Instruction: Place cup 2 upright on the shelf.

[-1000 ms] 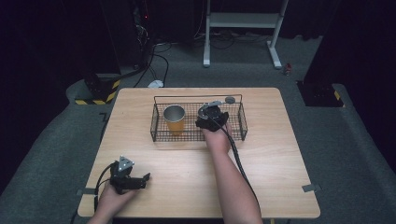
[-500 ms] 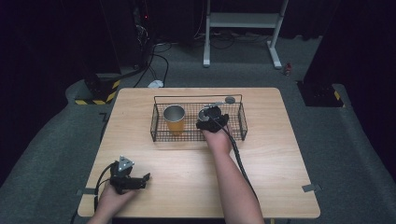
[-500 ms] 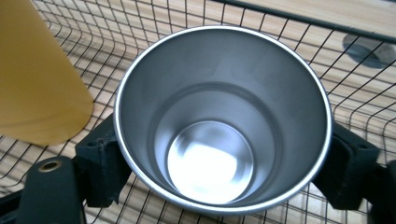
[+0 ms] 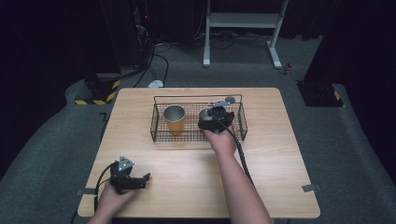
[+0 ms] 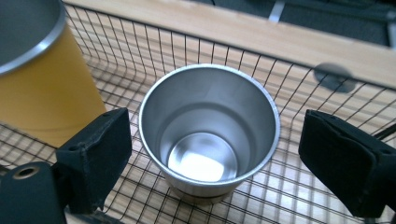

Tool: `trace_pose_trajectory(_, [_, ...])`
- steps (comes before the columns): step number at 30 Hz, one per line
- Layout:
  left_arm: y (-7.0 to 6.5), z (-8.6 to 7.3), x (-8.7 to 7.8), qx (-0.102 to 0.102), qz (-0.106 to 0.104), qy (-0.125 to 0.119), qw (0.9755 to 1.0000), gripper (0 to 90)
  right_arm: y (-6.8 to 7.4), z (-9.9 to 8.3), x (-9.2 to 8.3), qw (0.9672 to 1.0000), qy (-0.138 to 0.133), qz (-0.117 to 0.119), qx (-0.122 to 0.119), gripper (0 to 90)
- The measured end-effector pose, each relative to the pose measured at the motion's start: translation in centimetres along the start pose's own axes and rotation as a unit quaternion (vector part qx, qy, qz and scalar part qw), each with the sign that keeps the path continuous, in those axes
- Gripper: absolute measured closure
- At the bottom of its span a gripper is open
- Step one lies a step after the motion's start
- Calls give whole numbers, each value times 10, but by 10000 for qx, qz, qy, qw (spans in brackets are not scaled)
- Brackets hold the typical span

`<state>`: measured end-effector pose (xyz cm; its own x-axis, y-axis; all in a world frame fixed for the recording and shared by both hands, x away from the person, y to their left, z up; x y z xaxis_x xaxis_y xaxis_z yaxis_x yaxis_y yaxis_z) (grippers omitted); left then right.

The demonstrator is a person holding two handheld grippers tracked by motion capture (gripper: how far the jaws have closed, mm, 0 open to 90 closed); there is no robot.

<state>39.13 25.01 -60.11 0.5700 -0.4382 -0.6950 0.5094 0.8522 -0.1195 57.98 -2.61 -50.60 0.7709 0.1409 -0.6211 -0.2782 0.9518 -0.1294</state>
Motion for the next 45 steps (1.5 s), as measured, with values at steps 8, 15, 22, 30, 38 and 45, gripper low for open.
trace_pose_trajectory(8, [0, 0, 0, -12, 9, -18, 10000, 18, -5, -2, -33, 9994, -306, 120, -61, 100])
trace_pose_trajectory(15, [0, 0, 0, -11, -2, -8, 10000, 17, -9, -22, -62, 9983, -529, 222, -84, 100])
trace_pose_trajectory(22, [0, 0, 0, -15, -12, -13, 10000, 18, -16, -47, -79, 9978, -619, 241, -71, 101])
trace_pose_trajectory(30, [0, 0, 0, 24, 5, -32, 10000, 27, -29, -93, -80, 9990, -436, -24, -99, 102])
trace_pose_trajectory(38, [1, 0, 0, 41, 13, -28, 10000, 29, -33, -167, -76, 9989, 137, -216, -399, 103])
trace_pose_trajectory(45, [0, 1, 0, 21, -12, -25, 10000, 29, -30, -189, -84, 9987, 457, 31, -221, 123])
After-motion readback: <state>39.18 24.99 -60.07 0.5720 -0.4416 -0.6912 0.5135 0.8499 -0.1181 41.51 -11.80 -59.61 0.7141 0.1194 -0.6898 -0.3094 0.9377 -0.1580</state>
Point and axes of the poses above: each handheld gripper's, and its own axes: x roughly forward along the jaws, z roughly out of its top, y roughly to its left, the point moved 10 cm from there along x, roughly forward along the jaws, and after that the axes turned 10 degrees about -z, right-handed, at the moved point
